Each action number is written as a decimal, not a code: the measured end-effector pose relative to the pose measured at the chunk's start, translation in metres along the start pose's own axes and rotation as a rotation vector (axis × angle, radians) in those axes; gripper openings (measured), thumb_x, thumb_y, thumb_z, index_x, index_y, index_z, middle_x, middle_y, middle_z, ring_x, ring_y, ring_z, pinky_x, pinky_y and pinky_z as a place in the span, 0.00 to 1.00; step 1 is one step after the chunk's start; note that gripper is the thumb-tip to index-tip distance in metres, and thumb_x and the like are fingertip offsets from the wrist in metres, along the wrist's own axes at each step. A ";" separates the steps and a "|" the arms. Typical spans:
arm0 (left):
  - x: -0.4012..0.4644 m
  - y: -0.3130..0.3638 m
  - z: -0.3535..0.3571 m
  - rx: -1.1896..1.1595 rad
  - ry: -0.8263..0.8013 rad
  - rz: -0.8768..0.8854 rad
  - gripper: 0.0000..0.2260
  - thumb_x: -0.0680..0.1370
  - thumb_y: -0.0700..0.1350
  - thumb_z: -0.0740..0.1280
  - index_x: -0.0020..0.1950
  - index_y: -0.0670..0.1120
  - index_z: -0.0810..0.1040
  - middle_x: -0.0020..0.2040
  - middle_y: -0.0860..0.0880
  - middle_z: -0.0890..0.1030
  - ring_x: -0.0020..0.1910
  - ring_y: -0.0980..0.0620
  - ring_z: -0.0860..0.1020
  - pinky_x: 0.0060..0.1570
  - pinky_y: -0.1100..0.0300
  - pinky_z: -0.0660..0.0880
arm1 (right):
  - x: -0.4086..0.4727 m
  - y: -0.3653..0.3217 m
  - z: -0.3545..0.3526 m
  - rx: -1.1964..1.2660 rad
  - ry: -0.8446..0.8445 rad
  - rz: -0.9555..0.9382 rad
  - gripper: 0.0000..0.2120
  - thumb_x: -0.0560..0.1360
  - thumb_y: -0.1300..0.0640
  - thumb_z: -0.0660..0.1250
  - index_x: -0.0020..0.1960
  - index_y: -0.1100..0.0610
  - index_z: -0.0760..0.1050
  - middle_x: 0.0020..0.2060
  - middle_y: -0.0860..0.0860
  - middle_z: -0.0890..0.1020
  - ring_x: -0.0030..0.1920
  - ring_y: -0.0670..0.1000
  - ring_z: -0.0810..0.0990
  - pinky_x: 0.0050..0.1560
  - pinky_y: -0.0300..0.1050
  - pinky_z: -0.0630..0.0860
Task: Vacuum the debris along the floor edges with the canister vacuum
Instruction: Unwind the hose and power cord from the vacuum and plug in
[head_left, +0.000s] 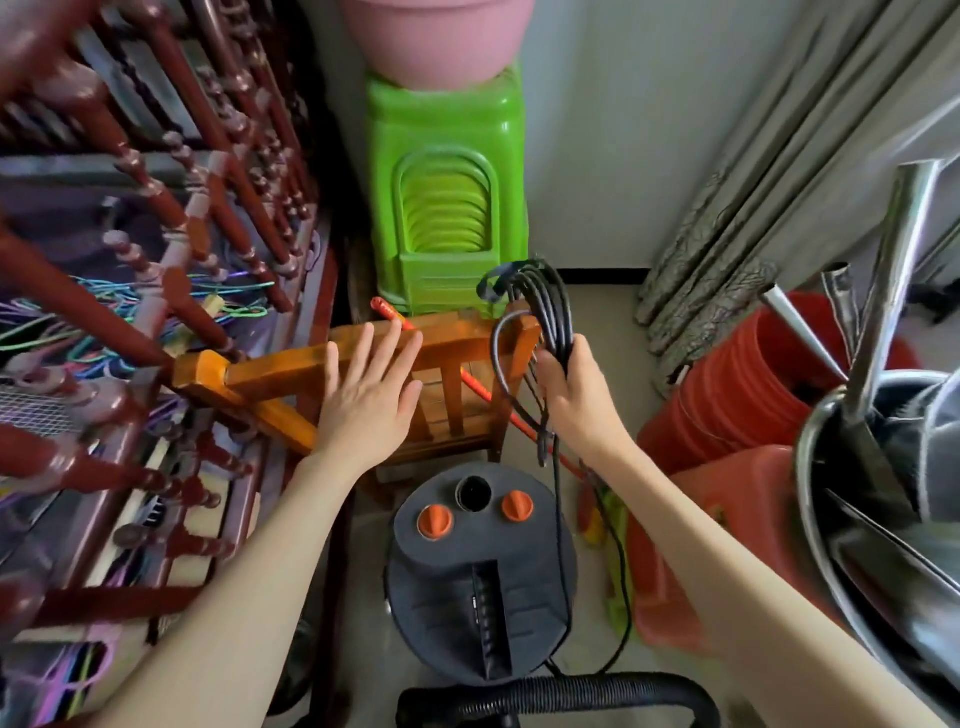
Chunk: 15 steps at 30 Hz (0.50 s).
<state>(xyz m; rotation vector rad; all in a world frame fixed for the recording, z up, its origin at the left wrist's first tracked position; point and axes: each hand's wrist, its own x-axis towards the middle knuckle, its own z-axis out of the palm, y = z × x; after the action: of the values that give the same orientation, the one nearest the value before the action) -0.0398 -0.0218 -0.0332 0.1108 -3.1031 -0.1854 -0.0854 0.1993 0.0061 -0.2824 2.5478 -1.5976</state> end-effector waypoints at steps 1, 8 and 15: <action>0.000 0.000 -0.001 -0.019 0.007 -0.001 0.25 0.82 0.54 0.48 0.78 0.52 0.50 0.78 0.51 0.49 0.77 0.47 0.46 0.72 0.41 0.38 | 0.000 -0.003 -0.009 0.017 0.037 -0.008 0.08 0.83 0.59 0.56 0.47 0.62 0.64 0.33 0.49 0.70 0.33 0.47 0.67 0.36 0.42 0.64; -0.002 0.011 -0.011 -0.011 -0.105 -0.056 0.27 0.83 0.54 0.51 0.78 0.52 0.43 0.78 0.51 0.40 0.77 0.47 0.40 0.72 0.41 0.37 | 0.001 0.005 -0.055 0.015 0.240 0.070 0.07 0.82 0.61 0.56 0.46 0.62 0.65 0.33 0.50 0.70 0.32 0.46 0.68 0.33 0.33 0.65; -0.025 0.033 -0.014 -0.278 -0.051 -0.052 0.24 0.82 0.48 0.56 0.77 0.45 0.56 0.78 0.47 0.52 0.77 0.47 0.47 0.73 0.44 0.43 | -0.041 0.024 -0.082 -0.046 0.325 0.188 0.06 0.82 0.60 0.57 0.48 0.61 0.66 0.35 0.52 0.72 0.35 0.49 0.69 0.36 0.44 0.64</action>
<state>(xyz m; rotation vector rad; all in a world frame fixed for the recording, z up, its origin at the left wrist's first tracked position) -0.0170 0.0106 -0.0155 0.1815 -3.0863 -0.6265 -0.0644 0.2909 0.0202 0.2278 2.7459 -1.6284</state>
